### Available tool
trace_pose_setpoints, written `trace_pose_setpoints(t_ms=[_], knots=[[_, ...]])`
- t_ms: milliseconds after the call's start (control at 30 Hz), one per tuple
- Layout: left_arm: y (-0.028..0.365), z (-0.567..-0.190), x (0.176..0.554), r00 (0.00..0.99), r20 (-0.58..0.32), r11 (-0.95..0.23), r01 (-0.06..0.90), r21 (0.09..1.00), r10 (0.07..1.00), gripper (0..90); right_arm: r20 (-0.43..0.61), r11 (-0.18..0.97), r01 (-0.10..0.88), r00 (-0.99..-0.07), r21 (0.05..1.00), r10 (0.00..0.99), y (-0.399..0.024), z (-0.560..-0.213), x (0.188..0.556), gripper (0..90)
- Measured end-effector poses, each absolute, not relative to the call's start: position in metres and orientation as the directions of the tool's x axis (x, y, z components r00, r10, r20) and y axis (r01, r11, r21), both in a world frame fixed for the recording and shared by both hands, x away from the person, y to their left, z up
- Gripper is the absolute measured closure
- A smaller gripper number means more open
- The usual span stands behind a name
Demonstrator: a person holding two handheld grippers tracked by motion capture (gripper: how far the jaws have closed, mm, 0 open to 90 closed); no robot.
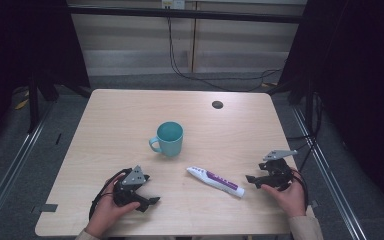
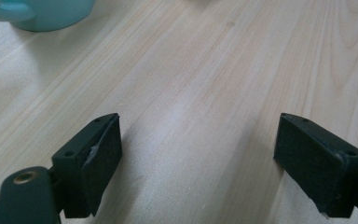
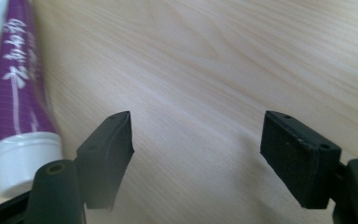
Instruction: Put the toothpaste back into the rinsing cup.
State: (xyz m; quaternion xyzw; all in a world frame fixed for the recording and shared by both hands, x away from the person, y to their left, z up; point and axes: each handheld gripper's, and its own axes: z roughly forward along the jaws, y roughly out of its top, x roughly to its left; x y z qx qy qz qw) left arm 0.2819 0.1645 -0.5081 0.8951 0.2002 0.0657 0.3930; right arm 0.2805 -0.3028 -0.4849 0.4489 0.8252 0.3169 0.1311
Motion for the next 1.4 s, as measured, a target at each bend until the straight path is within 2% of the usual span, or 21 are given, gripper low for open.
trace_pose_setpoints(t_ms=[233, 567, 1400], knots=[[0.165, -0.508, 0.282, 0.913, -0.037, -0.615, 0.303, 0.728, 0.407, 14.8, 0.033, 0.493, 0.643, -0.627, 0.586, 0.778, -0.288, -0.47, 0.283, 24.8], [0.164, -0.508, 0.282, 0.912, -0.039, -0.611, 0.306, 0.73, 0.409, 14.8, 0.031, 0.532, 0.621, -0.667, 0.576, 0.745, -0.275, -0.449, 0.286, 24.9], [0.164, -0.508, 0.282, 0.911, -0.039, -0.611, 0.306, 0.731, 0.41, 14.8, 0.019, 0.679, 0.566, -0.774, 0.467, 0.632, -0.225, -0.439, 0.296, 26.9]])
